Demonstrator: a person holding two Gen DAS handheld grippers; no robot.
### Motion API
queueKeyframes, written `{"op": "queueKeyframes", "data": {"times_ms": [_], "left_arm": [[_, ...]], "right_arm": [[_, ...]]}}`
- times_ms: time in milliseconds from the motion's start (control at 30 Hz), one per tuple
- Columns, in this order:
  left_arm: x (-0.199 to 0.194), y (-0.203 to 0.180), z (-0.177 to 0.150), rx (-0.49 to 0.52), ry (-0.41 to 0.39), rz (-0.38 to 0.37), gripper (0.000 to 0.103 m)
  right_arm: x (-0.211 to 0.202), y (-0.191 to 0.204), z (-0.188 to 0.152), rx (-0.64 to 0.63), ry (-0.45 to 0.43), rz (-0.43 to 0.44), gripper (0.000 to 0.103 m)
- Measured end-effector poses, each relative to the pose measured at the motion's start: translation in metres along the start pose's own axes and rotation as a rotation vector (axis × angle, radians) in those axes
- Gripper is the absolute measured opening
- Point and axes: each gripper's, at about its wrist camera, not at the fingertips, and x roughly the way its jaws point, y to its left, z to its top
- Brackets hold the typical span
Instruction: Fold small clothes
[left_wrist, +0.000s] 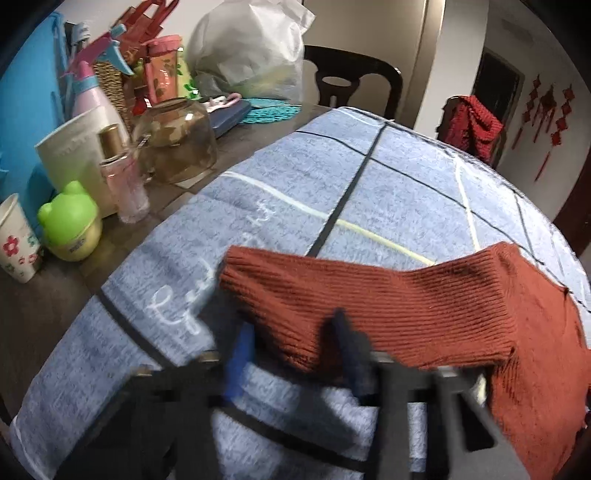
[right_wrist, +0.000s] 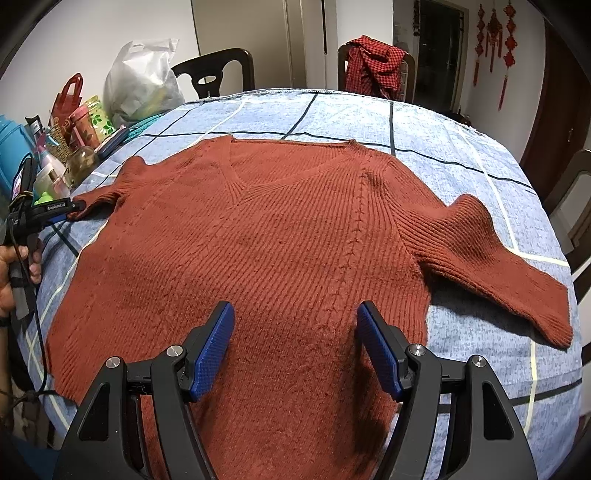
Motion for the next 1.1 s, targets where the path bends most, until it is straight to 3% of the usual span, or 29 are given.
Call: {"op": "queueKeyframes", "data": {"times_ms": [100, 333, 567, 733, 867, 967, 1033, 1100], "left_arm": [[-0.001, -0.004, 0.004, 0.011, -0.009, -0.038, 0.014], [-0.037, -0.047, 0.016, 0.099, -0.113, -0.214, 0.013], [-0.067, -0.135, 0.026, 0.218, -0.151, -0.460, 0.013], [-0.061, -0.206, 0.006, 0.315, -0.074, -0.601, 0.013], [-0.037, -0.247, -0.017, 0.362, 0.055, -0.671, 0.014], [-0.023, -0.262, -0.032, 0.390, 0.148, -0.676, 0.017], [-0.025, -0.260, -0.038, 0.386, 0.195, -0.698, 0.025], [-0.032, -0.253, -0.038, 0.372, 0.190, -0.725, 0.034]], "right_arm": [[0.001, -0.001, -0.001, 0.003, 0.000, 0.002, 0.069], [-0.003, -0.006, -0.004, 0.016, -0.008, 0.006, 0.069], [-0.007, -0.012, -0.007, 0.039, -0.015, 0.016, 0.069], [-0.011, -0.017, -0.011, 0.056, -0.020, 0.011, 0.069], [-0.014, -0.023, -0.015, 0.077, -0.016, 0.010, 0.069], [-0.015, -0.026, -0.017, 0.091, -0.016, 0.016, 0.069], [-0.017, -0.027, -0.018, 0.099, -0.019, 0.019, 0.069], [-0.019, -0.028, -0.017, 0.105, -0.022, 0.023, 0.069]]}}
